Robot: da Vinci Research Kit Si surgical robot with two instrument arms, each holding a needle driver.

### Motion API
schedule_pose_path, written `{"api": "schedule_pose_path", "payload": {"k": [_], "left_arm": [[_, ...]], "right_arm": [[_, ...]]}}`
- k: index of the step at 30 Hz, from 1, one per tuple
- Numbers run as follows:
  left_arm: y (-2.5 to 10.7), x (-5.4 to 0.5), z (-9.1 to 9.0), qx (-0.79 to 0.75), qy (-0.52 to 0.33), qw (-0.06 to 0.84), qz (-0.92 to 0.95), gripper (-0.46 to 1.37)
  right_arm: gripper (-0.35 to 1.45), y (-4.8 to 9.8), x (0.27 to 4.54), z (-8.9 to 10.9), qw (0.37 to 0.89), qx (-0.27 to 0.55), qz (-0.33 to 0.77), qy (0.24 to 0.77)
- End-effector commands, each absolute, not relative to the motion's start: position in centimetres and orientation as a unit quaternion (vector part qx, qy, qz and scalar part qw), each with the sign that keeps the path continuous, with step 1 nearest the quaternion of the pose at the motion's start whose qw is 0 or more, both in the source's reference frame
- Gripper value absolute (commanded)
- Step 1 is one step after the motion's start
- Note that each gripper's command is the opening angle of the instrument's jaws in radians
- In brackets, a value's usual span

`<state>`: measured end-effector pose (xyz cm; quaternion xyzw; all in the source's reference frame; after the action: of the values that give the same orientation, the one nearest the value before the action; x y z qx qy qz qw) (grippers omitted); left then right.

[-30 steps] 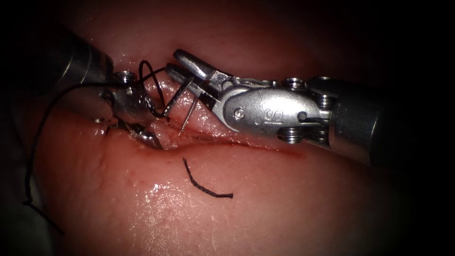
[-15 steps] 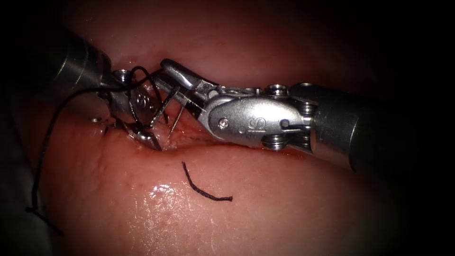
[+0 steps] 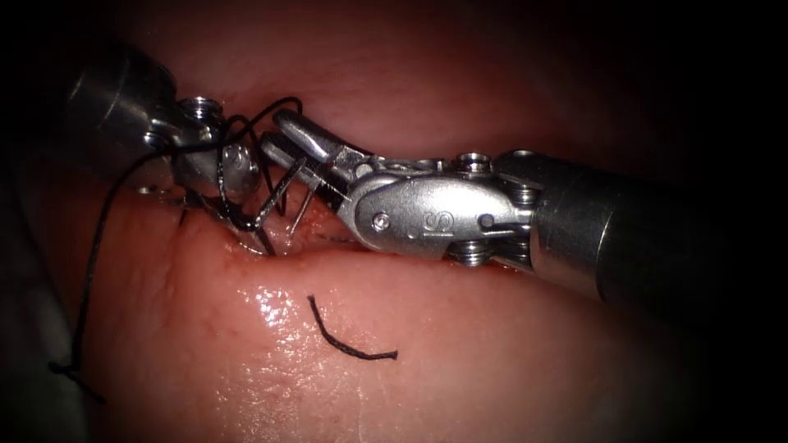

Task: Wound Closure
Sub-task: Throw the needle through the bottom half of the incision with the right gripper

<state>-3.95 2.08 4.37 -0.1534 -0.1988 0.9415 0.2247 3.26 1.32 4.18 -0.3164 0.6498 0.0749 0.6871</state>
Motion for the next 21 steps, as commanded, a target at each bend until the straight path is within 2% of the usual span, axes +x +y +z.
{"api": "schedule_pose_path", "payload": {"k": [1, 5, 10, 21], "left_arm": [[2.07, -3.96, 4.36, -0.155, -0.198, 0.225, 0.941, 1.05], [2.06, -3.94, 4.25, -0.153, -0.201, 0.226, 0.941, 1.14], [2.06, -3.92, 4.13, -0.154, -0.2, 0.223, 0.942, 1.12], [1.9, -4.03, 4.04, -0.159, -0.194, 0.23, 0.94, 0.8]], "right_arm": [[-0.35, 1.32, 3.26, 4.18, 0.686, -0.318, 0.078, 0.649], [-0.35, 1.34, 3.24, 4.18, 0.686, -0.318, 0.078, 0.649], [-0.35, 1.37, 3.22, 4.21, 0.687, -0.318, 0.079, 0.648], [-0.35, 1.49, 3.15, 4.2, 0.687, -0.289, 0.117, 0.656]]}}
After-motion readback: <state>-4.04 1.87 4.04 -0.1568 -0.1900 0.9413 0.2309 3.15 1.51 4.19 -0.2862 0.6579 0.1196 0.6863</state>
